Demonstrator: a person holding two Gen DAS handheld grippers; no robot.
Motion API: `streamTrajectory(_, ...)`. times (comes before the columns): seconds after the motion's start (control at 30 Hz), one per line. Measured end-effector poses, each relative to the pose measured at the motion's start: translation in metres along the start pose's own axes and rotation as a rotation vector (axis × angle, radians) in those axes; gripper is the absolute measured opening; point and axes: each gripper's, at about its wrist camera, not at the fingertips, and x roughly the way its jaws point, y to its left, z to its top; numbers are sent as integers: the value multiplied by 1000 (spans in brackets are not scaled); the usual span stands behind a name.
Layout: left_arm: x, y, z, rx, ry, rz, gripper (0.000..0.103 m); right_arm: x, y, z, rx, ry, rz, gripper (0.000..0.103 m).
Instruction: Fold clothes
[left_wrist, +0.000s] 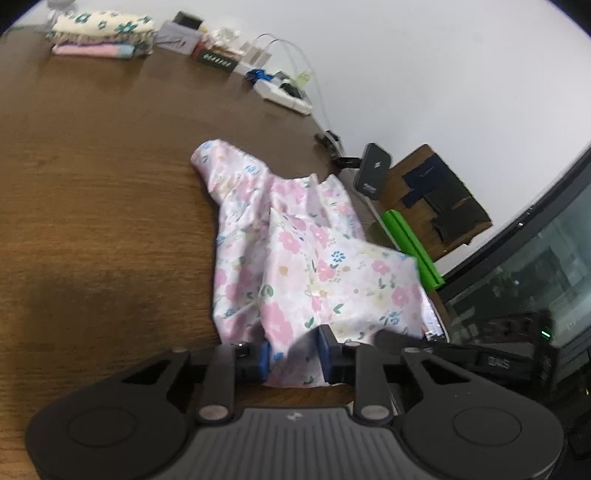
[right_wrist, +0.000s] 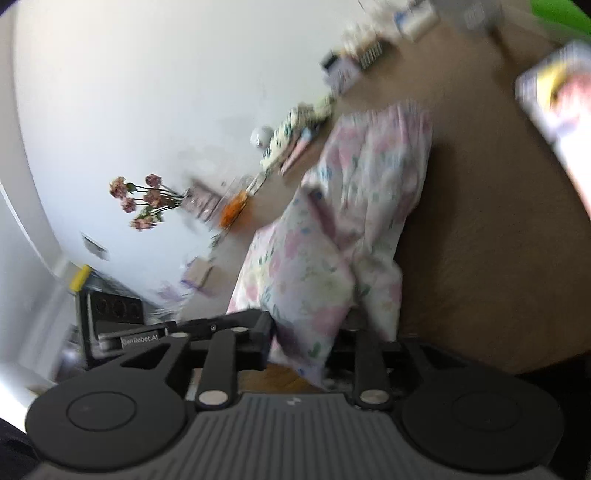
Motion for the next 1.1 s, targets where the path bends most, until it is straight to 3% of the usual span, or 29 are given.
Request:
streamTrajectory(0.23, 6, -9, 0, 47, -2, 39, 24, -31, 51, -2, -365, -281, -212, 35)
streamTrajectory(0.33, 7, -9, 0, 44, 4, 39, 25, -20, 79, -2, -546, -337, -232, 34)
streamTrajectory(0.47, 7, -5, -1, 30, 4, 30, 26, 31, 78, 4, -572, -202, -322, 26)
streamTrajectory(0.53, 1, -7, -1, 54, -6, 37, 25, 55, 65, 6, -523, -109, -409, 21)
streamTrajectory(0.67, -29, -27, 8, 189, -65, 85, 23, 58, 57, 10, -503, -89, -407, 21)
streamTrajectory(0.73, -42, -42, 17, 250, -114, 63, 25, 59, 56, 10, -508, -80, -396, 22)
streamTrajectory(0.8, -36, -54, 26, 288, -119, 42, 25, 59, 55, 10, -513, -71, -386, 22)
streamTrajectory(0.9, -3, -61, 31, 323, -80, 68, 24, 57, 55, 10, -521, -61, -374, 22)
streamTrajectory(1.1, 26, -35, 28, 247, -17, 120, 16, 47, 54, 12, -522, -54, -349, 22)
